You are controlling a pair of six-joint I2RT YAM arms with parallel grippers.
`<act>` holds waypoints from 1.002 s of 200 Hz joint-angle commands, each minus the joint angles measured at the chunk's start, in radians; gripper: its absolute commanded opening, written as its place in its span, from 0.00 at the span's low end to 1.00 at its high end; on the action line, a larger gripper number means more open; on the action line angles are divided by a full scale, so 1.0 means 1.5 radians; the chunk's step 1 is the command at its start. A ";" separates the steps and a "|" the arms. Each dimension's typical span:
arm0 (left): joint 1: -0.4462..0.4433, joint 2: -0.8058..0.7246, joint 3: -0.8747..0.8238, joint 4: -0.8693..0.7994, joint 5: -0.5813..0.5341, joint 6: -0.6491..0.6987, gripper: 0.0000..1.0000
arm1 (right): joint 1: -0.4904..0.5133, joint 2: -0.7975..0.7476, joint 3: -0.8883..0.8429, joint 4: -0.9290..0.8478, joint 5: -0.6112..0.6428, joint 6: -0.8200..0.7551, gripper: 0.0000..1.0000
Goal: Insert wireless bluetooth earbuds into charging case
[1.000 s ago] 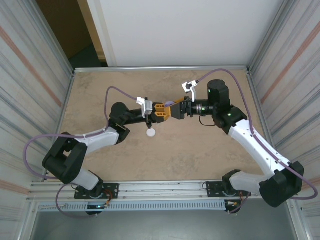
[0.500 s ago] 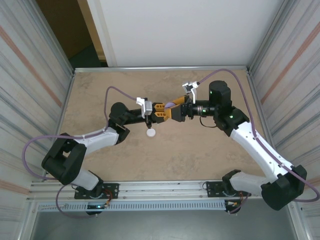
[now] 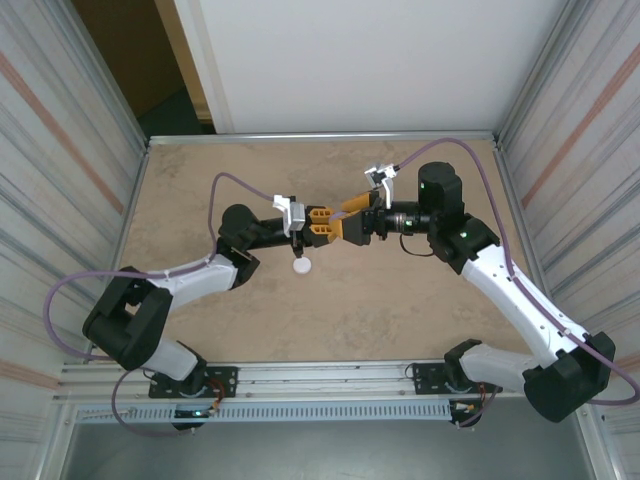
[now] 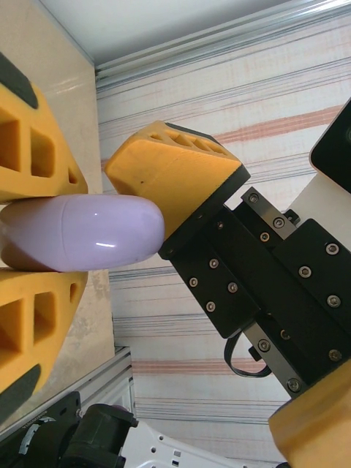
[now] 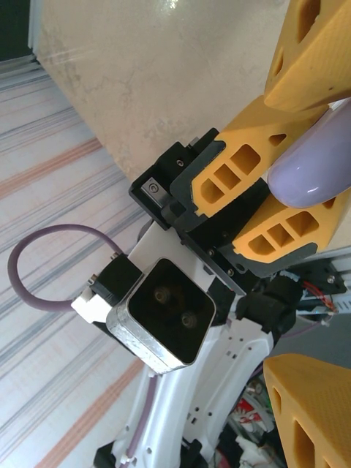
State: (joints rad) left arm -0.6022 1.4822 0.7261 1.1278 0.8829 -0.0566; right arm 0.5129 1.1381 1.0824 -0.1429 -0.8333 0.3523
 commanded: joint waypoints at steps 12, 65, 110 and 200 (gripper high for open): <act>0.004 -0.017 0.013 -0.011 -0.026 0.007 0.00 | 0.017 -0.023 0.009 -0.006 -0.028 -0.014 0.85; 0.003 -0.026 0.008 -0.010 -0.030 0.005 0.00 | 0.017 -0.021 0.008 -0.006 -0.025 -0.015 0.85; 0.004 -0.036 0.002 -0.010 -0.033 0.005 0.00 | 0.017 -0.028 0.003 -0.008 -0.015 -0.015 0.85; 0.003 -0.081 -0.010 -0.042 -0.052 0.017 0.00 | -0.020 -0.040 0.022 -0.012 0.050 -0.002 0.86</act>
State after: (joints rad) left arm -0.6022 1.4067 0.7238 1.0695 0.8352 -0.0513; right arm 0.5098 1.1118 1.0824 -0.1543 -0.7986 0.3466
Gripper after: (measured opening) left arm 0.207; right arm 0.861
